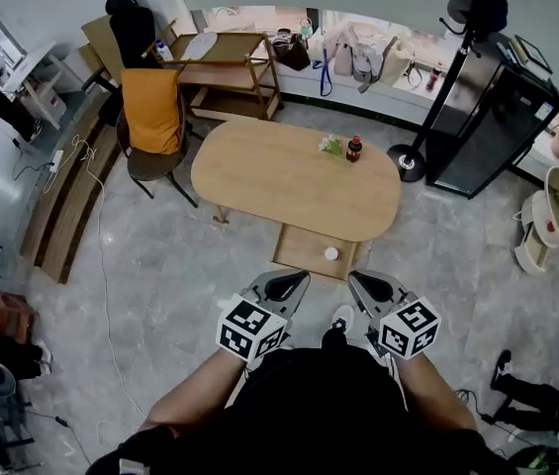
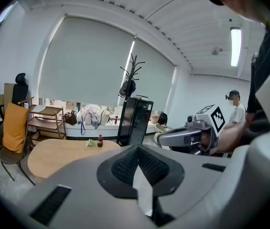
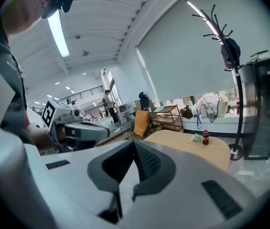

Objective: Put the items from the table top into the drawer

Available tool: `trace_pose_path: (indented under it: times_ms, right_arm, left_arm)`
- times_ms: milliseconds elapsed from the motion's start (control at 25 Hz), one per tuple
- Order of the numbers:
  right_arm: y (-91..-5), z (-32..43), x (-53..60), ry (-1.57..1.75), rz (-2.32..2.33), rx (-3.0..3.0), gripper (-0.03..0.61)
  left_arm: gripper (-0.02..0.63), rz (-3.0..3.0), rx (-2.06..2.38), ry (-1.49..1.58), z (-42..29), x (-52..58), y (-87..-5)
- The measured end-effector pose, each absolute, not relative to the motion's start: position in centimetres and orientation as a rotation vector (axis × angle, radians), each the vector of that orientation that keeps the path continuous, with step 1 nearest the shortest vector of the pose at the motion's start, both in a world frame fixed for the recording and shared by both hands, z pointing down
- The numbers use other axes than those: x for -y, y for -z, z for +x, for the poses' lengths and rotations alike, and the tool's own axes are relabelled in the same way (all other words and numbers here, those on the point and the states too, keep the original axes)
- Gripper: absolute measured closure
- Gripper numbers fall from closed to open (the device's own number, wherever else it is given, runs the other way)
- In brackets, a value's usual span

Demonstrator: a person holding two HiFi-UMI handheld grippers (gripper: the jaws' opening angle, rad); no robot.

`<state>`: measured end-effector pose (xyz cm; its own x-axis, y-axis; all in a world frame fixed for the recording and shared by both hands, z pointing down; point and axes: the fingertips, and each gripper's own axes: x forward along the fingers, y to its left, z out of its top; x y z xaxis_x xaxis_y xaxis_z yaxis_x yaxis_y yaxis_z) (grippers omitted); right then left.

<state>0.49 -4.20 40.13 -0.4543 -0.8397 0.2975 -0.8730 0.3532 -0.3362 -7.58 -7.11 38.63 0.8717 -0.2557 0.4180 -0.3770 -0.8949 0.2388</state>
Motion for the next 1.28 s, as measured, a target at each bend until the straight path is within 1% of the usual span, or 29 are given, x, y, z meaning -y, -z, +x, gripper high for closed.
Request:
trace_pose_path:
  times_ms: [240,440,760,1280]
  right_arm:
    - [-39.4,-4.7,-0.5,-0.764,1.701,2.514,0.575]
    - [-39.0,-5.9,-4.4,-0.728,1.751,2.456,0.577]
    - [-38.9,-5.5,-6.8,-0.685,1.745,2.433,0.577]
    - [-38.4,-0.9,-9.8,-0.655,1.627,2.476,0.577]
  left_arm:
    - [0.612,2.724,0.362,-0.566,-12.1,2.7,-40.2]
    - [0.612,2.722,0.302,-0.575,-12.8,0.7,-40.4]
    - [0.612,2.781,0.32,-0.526,-12.2,-1.0,-38.7]
    - [0.612,2.738,0.449,-0.483,-8.4,-4.9,-38.3]
